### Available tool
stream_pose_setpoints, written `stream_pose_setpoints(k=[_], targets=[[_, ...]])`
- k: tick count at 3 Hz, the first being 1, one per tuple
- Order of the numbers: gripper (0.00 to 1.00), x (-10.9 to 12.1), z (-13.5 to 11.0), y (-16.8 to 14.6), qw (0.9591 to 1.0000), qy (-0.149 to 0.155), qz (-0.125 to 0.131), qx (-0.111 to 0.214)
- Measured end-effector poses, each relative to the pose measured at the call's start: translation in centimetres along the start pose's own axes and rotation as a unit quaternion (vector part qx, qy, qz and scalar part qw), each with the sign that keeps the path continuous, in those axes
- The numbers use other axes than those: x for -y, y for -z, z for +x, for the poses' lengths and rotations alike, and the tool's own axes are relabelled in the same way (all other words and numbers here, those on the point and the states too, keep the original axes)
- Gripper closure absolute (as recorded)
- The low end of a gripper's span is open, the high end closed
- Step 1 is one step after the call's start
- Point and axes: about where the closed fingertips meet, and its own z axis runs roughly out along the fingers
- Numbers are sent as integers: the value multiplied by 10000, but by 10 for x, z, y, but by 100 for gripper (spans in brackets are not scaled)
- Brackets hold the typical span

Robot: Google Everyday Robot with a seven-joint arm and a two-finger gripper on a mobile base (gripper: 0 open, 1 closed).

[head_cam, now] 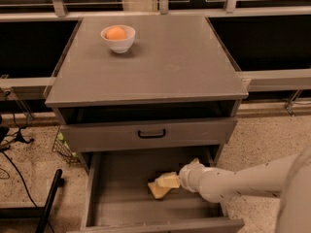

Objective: Pick sponge from middle drawer and place on counter

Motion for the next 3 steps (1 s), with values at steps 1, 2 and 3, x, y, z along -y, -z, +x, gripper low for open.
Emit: stream_pose_setpoints(k=[1,2,3], targets=[[0,26,31,-71,9990,-332,121,-259],[0,26,31,-71,9990,-331,121,-259],[0,21,33,-67,9996,-102,100,-247]])
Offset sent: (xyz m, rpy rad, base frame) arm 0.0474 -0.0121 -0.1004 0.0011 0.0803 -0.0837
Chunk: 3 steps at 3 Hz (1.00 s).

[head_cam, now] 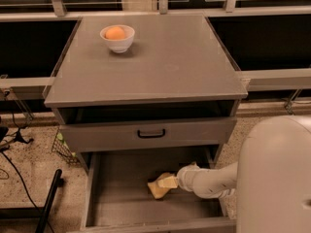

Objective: Pick sponge from middle drawer and place on counter

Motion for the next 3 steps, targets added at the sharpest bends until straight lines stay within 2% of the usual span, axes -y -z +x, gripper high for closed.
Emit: stream_pose_setpoints(k=[3], targets=[[0,-26,16,-9,9991,378,-215,-19]])
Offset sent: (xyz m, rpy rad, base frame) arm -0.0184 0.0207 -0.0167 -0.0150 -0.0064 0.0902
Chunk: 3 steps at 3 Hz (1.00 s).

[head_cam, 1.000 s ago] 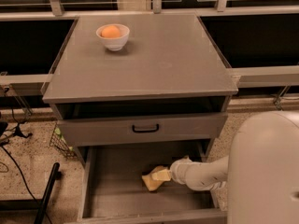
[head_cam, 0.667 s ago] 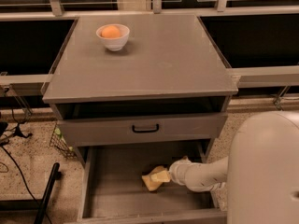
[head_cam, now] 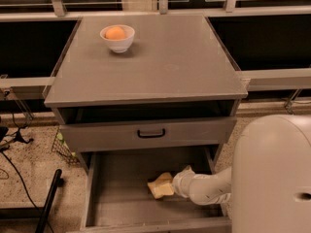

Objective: Pick sponge from middle drawer and place on counter

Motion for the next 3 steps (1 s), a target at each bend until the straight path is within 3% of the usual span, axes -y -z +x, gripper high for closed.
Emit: stream_pose_setpoints(k=[3], targets=[[0,-42,17,-12,9993,197,-325,-7]])
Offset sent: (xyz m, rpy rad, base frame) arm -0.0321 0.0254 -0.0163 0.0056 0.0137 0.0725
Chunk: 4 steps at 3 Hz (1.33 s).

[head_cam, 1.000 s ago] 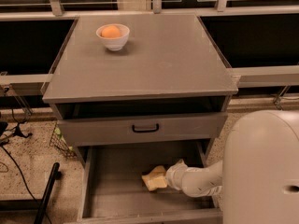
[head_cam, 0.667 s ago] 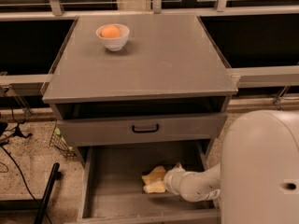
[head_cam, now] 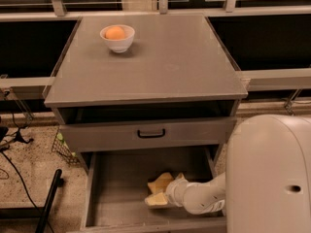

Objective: Pick sponge from middle drawer and place on counter

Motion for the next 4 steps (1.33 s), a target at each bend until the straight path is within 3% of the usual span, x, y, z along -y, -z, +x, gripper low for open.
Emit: stream_pose_setpoints(k=[2,4], targets=[[0,-7,-1,-14,9999,-10,-29,108],[3,1,7,-34,9998,-74,136,107]])
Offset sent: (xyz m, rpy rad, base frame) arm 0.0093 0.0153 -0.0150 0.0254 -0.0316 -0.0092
